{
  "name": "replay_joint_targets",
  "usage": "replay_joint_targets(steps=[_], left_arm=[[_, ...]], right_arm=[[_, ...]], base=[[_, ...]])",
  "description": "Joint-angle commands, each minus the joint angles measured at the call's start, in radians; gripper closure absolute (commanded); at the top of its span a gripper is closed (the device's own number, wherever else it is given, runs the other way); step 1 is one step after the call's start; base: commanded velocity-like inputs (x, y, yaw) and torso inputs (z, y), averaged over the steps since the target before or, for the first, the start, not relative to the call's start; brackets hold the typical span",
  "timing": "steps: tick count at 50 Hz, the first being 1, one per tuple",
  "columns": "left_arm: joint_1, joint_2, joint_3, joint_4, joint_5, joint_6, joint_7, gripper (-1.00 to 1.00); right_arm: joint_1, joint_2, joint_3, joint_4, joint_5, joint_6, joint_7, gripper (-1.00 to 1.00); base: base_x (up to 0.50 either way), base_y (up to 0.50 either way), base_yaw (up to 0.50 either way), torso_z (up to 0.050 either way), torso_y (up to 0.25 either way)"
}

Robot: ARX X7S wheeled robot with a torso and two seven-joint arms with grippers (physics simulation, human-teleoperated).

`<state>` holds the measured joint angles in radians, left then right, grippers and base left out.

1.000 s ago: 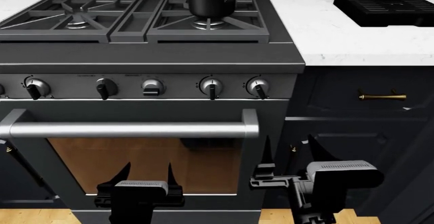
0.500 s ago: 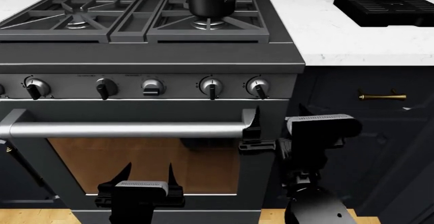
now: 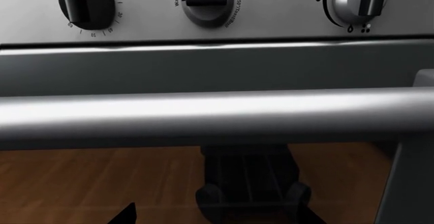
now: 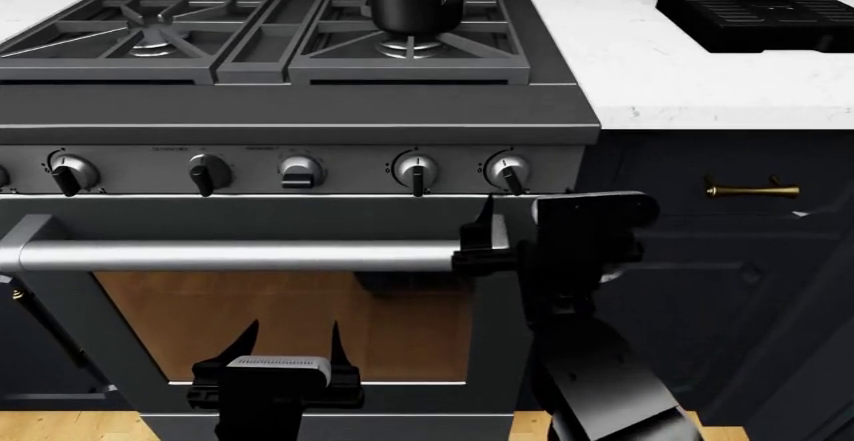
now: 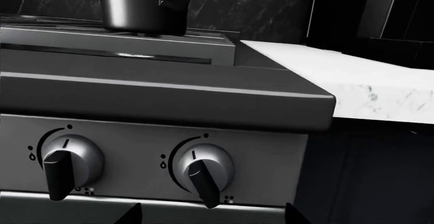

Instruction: Turn off the front right burner of the stove.

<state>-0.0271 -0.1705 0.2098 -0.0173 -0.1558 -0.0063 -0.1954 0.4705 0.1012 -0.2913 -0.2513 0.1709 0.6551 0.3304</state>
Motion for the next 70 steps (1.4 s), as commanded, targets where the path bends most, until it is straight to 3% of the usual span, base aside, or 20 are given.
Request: replay_joint_targets(steps=[1,48,70], left_arm=[[-0.004,-0.005,0.007,-0.005,-0.005,0.001,-0.005,-1.0],[-0.008,-0.024,0.03,-0.004,-0.027,0.003,-0.026,-1.0],[-0.012,-0.032,0.042,-0.007,-0.032,0.004,-0.036,-1.0]], right_arm=[[0.042,-0.007,-0.017,0.103,0.003,-0.029,0.007,-1.0],[0.145,-0.022,-0.086,0.412,0.013,-0.232,0.04,-1.0],[0.16,-0.008,-0.098,0.44,0.037,-0.261,0.059,-1.0]], base=[[0.0,0.0,0.0,0.0,0.0],[0.0,0.0,0.0,0.0,0.0],[0.0,0.0,0.0,0.0,0.0]])
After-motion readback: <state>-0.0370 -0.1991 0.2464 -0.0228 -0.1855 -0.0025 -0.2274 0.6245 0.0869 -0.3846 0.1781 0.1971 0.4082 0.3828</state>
